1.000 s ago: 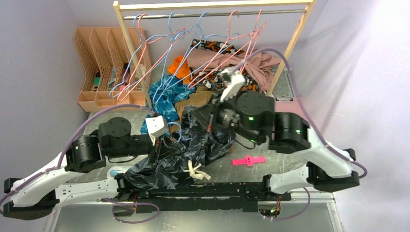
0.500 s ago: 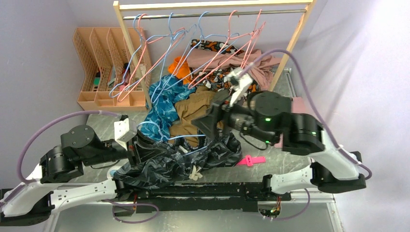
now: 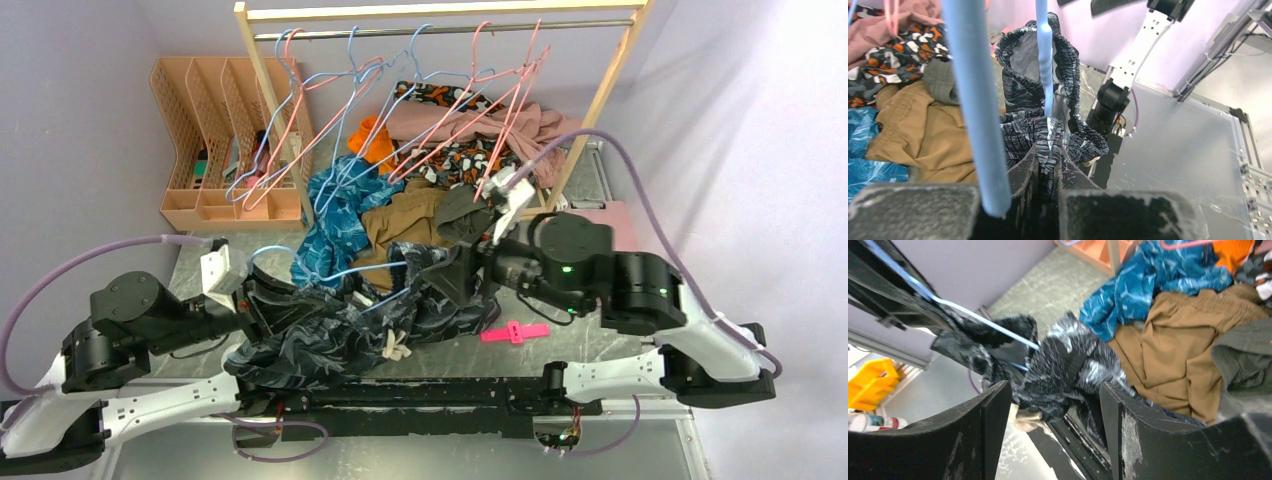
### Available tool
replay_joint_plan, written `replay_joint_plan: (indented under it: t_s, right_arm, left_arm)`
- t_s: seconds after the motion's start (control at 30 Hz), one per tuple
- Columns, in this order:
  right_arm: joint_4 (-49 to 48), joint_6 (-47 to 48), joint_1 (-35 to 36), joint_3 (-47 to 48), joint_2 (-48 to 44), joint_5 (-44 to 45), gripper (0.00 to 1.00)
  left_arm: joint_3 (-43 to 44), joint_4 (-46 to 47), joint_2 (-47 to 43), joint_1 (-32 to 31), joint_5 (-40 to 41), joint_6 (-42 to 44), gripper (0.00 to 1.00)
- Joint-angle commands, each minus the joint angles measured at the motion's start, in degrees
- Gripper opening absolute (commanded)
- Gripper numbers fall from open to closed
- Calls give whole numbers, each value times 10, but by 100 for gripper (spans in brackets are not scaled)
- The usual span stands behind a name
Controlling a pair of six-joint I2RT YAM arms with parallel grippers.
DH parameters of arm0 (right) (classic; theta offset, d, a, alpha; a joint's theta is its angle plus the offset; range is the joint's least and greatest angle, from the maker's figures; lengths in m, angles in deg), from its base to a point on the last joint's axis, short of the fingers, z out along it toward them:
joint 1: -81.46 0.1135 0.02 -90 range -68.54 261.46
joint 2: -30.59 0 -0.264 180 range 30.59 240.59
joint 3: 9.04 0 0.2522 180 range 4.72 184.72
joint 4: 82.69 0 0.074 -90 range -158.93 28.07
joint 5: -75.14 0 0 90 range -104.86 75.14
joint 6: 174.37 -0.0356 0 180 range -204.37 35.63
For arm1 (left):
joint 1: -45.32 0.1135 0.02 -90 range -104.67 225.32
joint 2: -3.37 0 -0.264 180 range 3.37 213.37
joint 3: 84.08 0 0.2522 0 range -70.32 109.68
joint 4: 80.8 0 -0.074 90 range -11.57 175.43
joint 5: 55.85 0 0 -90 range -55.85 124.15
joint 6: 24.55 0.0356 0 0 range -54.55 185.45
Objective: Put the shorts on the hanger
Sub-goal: Hang the shorts on the hanger.
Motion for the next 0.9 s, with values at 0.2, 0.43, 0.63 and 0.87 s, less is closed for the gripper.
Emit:
replay_joint_plan:
  t_s: [0.2,0.43,0.63,0.87]
  right_arm:
    - [-23,-60,0,-33,33,45,67]
    - [20,-86,0,-1,91,103,67]
    - [71,-110,-1,19,126,144,55]
    - [86,-103,0,42,148,144,23]
  left_arm:
    - [-12,50,-5,3,77,-16,7]
    - [-7,53,23,3,74,-17,7]
    - [-3,58,31,3,60,-19,7]
    - [1,55,30,3,60,-20,7]
